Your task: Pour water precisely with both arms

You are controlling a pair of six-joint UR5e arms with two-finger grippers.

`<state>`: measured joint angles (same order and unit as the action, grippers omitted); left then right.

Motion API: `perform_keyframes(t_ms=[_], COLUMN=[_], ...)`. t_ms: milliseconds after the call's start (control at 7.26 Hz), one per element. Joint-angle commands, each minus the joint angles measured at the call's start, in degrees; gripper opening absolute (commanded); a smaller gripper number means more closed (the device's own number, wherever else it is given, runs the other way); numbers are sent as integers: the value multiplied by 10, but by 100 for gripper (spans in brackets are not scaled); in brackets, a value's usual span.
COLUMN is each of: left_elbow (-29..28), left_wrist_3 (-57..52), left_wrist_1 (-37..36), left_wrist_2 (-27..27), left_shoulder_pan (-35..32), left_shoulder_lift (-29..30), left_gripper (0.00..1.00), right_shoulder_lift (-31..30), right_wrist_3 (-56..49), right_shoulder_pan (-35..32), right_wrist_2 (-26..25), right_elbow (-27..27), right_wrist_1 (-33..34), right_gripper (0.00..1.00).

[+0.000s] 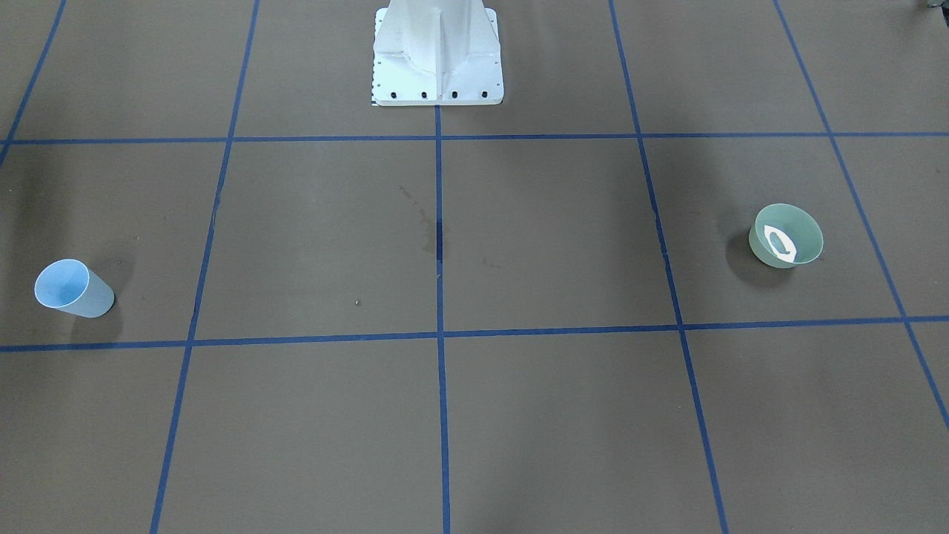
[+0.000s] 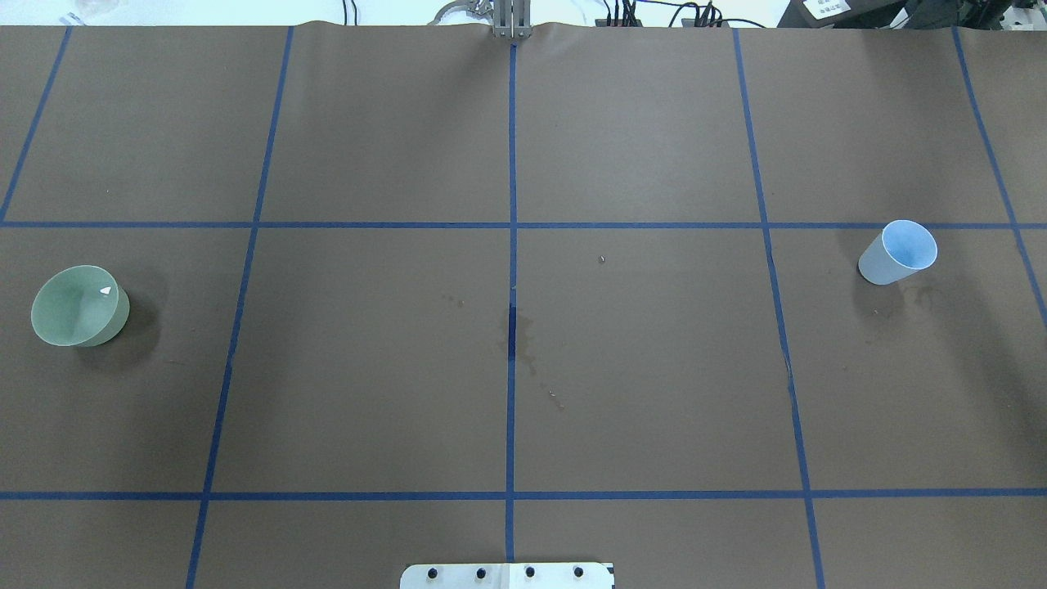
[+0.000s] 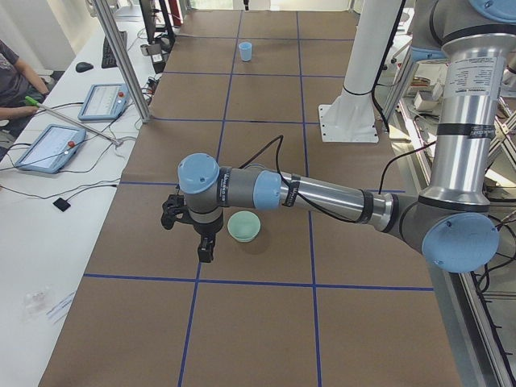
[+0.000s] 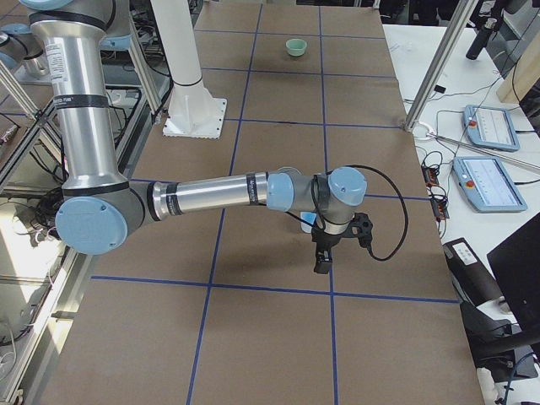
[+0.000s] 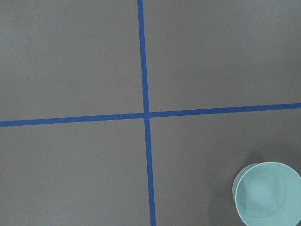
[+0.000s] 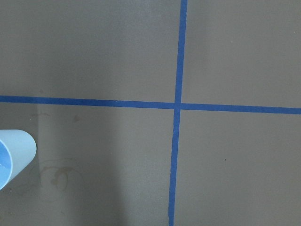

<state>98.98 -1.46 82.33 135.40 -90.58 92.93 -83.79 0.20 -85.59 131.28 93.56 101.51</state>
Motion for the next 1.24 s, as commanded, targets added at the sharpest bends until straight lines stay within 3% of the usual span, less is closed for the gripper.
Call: perform_keyframes(t_ms=[0,1103], left_elbow=[2,6], left_wrist_3=[0,1], left_wrist_1=[0,0], left_wrist_2=[-1,1], left_shoulder_pan=[1,1], left_shoulder_lift=[1,1], left_gripper=[100,100], right_shoulder_lift=[-1,-3], right_wrist_3=[-2,-2], right_shoulder_pan=[2,2], right_wrist_2=[4,26], right_elbow=[0,30], right_wrist_1=[0,0], right_gripper=[100,100])
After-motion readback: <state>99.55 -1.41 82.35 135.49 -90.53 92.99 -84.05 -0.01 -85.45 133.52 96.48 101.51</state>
